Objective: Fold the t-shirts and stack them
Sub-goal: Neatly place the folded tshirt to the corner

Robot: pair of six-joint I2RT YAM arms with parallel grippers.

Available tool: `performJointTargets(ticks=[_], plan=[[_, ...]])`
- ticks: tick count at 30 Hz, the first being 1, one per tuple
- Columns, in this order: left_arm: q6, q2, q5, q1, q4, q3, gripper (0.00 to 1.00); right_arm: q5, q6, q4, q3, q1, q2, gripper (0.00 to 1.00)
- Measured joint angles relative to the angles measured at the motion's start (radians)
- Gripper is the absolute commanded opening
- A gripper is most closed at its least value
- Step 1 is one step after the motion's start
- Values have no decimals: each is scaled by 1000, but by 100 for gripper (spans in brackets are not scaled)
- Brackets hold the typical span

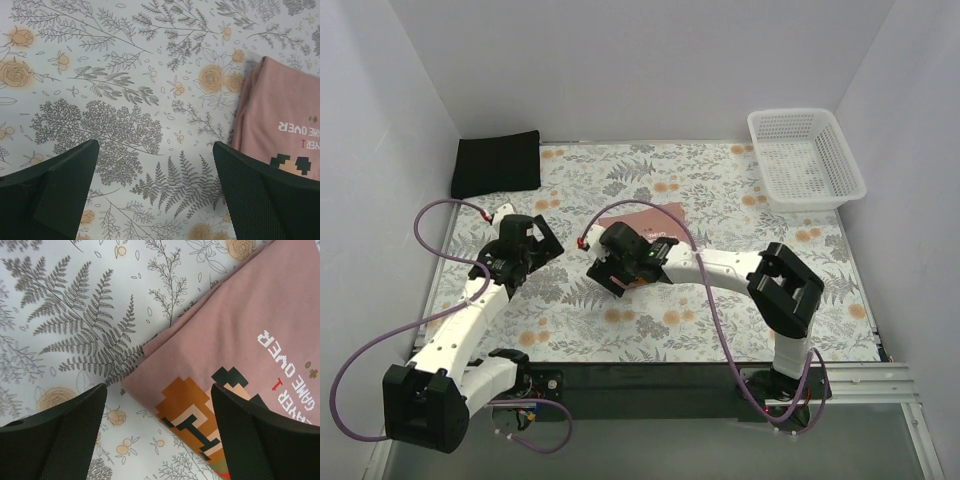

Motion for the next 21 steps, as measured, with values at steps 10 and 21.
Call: performJointTargets(ticks=[10, 21], plan=[[3, 40, 31, 91, -6, -3, 98, 143, -103, -56, 28, 124, 121, 60], [1, 69, 153, 109, 27, -17, 98, 270, -167, -41, 60, 124, 182, 15]])
